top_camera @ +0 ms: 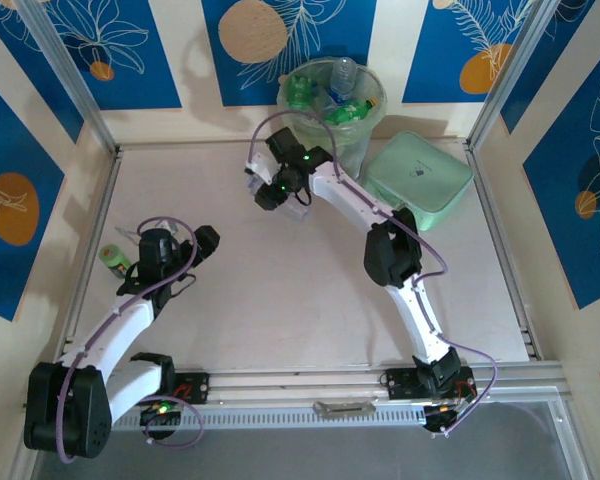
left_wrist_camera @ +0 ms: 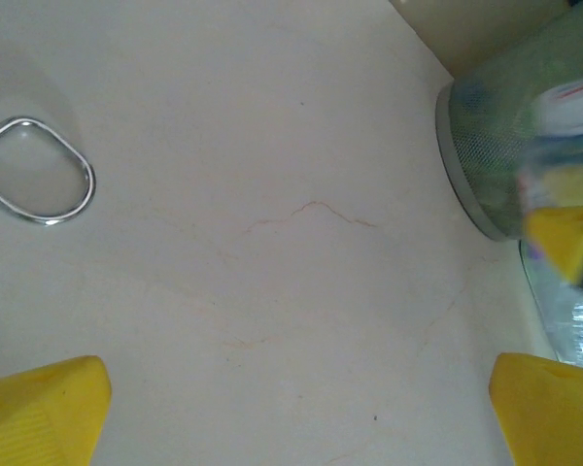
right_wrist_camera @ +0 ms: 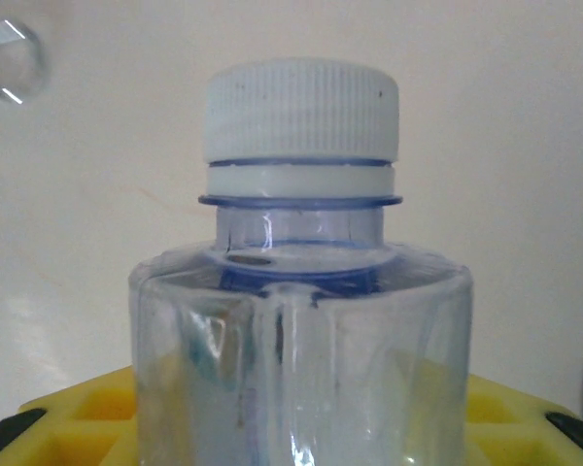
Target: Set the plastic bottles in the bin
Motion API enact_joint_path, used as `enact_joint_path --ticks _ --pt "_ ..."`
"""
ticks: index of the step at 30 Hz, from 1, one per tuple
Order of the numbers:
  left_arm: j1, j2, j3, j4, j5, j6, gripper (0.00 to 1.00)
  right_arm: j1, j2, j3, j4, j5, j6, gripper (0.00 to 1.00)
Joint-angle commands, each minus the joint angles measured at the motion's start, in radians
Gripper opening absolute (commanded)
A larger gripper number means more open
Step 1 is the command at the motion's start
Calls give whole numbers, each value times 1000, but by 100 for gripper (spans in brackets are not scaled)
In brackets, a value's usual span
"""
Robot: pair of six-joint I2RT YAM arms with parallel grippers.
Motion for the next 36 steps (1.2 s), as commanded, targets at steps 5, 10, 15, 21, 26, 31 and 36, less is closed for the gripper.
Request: enact_joint_path --ticks 5,10,15,21,26,31,36 --pt "11 1 -20 47 33 -10 100 -54 -116 164 27 -215 305 47" --pt "11 5 -20 59 53 4 100 -129 -140 250 121 -313 560 46" --pt "11 11 -11 67 114 42 100 -223 -146 272 262 -304 813 45" --pt "7 7 11 50 201 115 100 -311 -140 272 419 -236 1015 44" --pt "-1 -18 6 54 232 138 100 -336 -113 298 488 -87 1026 44" --pt "-9 -40 -14 86 242 126 100 -341 -39 371 521 33 968 44" --pt "-17 -51 -25 103 246 112 100 -342 29 433 556 92 934 44"
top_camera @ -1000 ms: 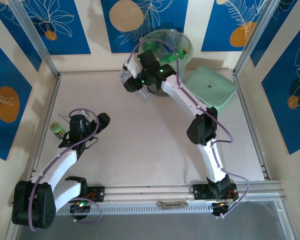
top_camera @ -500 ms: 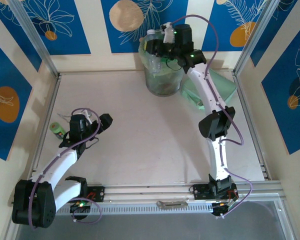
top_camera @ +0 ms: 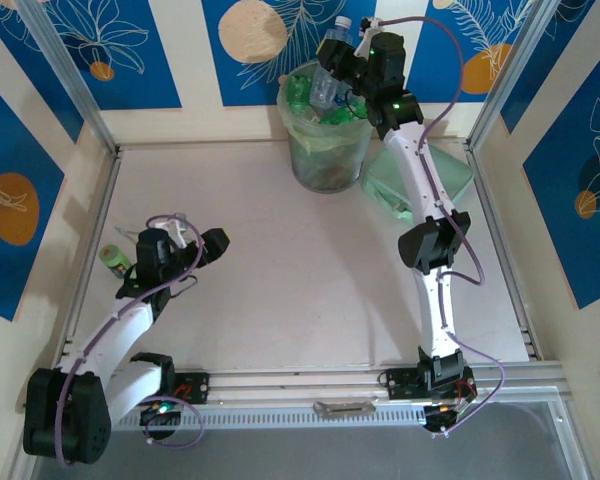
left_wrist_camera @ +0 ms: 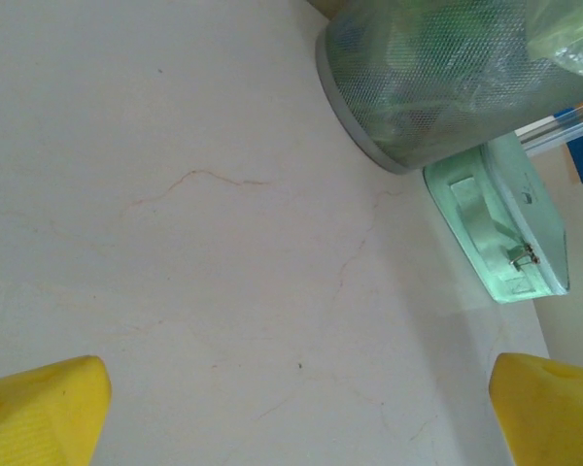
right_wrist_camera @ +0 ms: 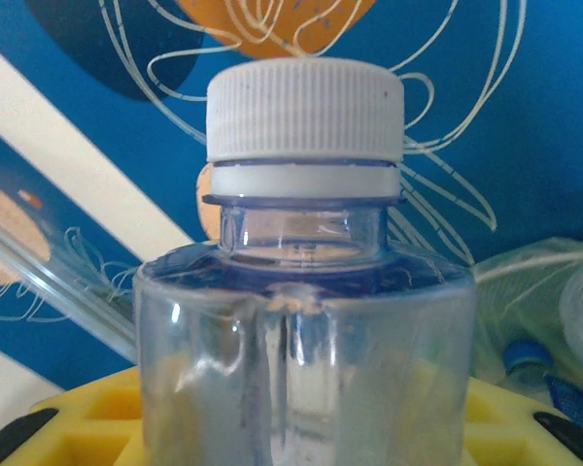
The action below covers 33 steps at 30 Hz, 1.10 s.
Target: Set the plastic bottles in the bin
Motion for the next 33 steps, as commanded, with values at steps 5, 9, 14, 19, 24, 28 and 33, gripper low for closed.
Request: enact_joint_path --ticks 5,9,14,19,24,28,33 --pt "-17 -18 -18 40 26 -10 100 20 79 29 91 124 -39 44" --pt "-21 -10 -15 28 17 -17 100 37 108 29 95 149 -59 44" --pt "-26 -11 -19 24 19 -20 100 43 125 30 80 161 -67 45" --pt "-28 -15 -18 18 17 -20 100 42 124 30 70 170 -73 57" --pt "-29 -12 -20 28 14 -24 100 40 103 29 42 188 -105 70" --pt "-31 -7 -21 34 14 -29 100 35 85 30 15 197 -122 74" --pt "-34 -8 -20 37 13 -34 100 33 49 7 -1 211 -143 76"
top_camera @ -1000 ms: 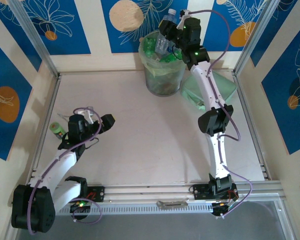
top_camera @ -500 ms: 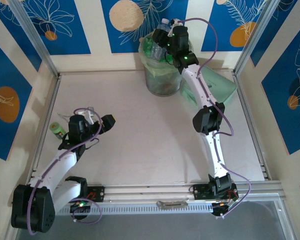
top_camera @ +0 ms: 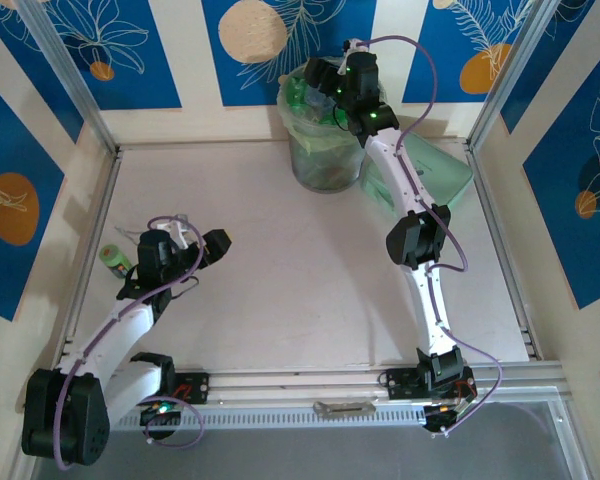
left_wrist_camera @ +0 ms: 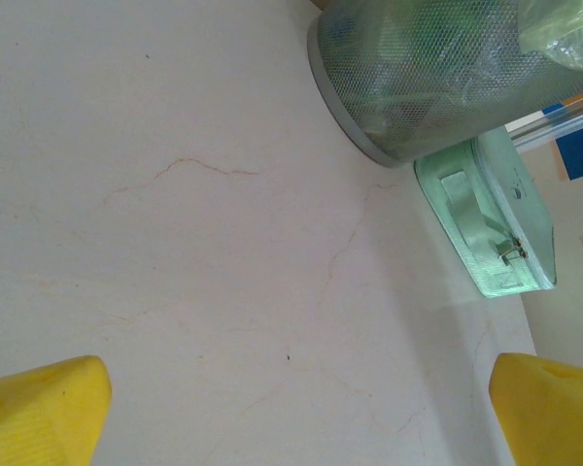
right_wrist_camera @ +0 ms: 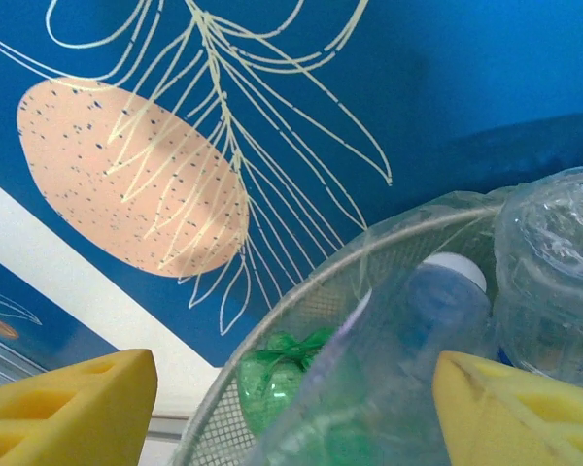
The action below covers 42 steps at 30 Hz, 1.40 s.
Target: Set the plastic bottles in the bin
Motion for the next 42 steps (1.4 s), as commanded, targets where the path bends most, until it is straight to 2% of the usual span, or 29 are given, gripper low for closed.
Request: enact_joint_path --ticks 1,13,19,22,25,28,32,37,42 --pt "-12 -5 -11 33 6 -8 100 -5 -78 -3 -11 38 -37 76" --pt "-16 -19 10 -11 -18 18 100 5 -187 -108 -9 43 -131 78" --pt "-14 -70 40 -105 -120 65 100 18 -328 -283 -36 27 -245 81" --pt "-14 -102 56 -168 -230 83 100 23 -452 -468 -25 33 -301 82" --pt "-12 -128 65 -223 -366 94 100 23 -625 -742 86 44 -337 83" --pt "-9 -133 75 -213 -429 125 100 23 -798 -1028 217 57 -362 83" --pt "-6 -92 121 -215 -515 196 100 12 -997 -1308 253 96 -368 85" --pt "-4 -29 139 -125 -650 324 100 -2 -1153 -1585 245 138 -390 85" --pt "-2 12 115 -6 -796 421 100 -23 -1209 -1823 292 197 -382 86"
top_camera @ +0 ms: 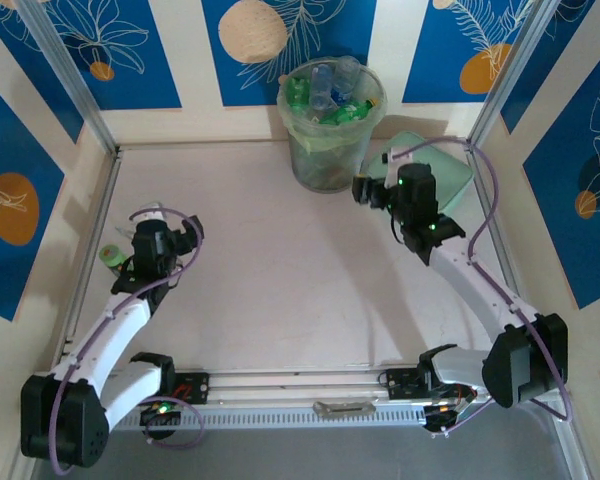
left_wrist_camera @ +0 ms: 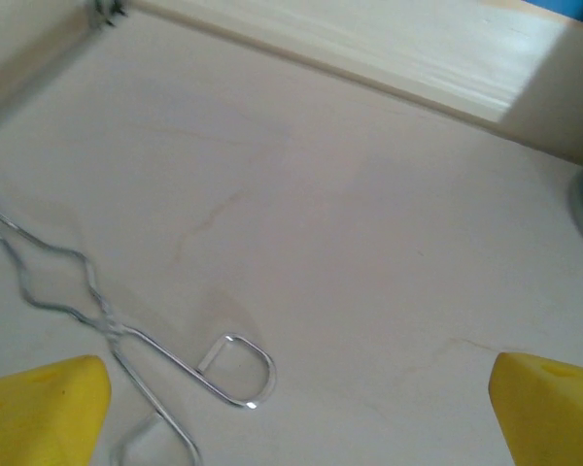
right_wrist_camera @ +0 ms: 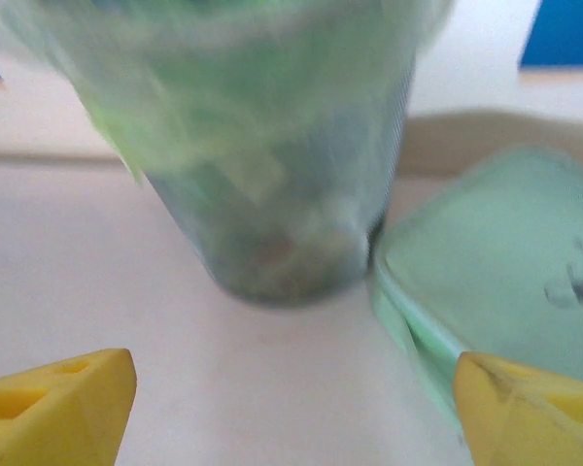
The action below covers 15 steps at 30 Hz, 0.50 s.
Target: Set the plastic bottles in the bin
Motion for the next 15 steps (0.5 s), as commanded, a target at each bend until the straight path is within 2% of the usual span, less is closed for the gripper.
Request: enact_joint_path --ticks 1,7,12,15 --pt "4 26 -4 123 -156 121 100 -18 -8 -128 68 76 -19 86" --pt "5 102 -20 183 -223 199 100 -53 70 -265 247 153 -51 88" --pt "5 164 -47 253 -253 260 100 -104 156 -311 386 114 -81 88" --pt "5 209 -88 357 -279 305 100 -119 212 -321 444 118 -115 88"
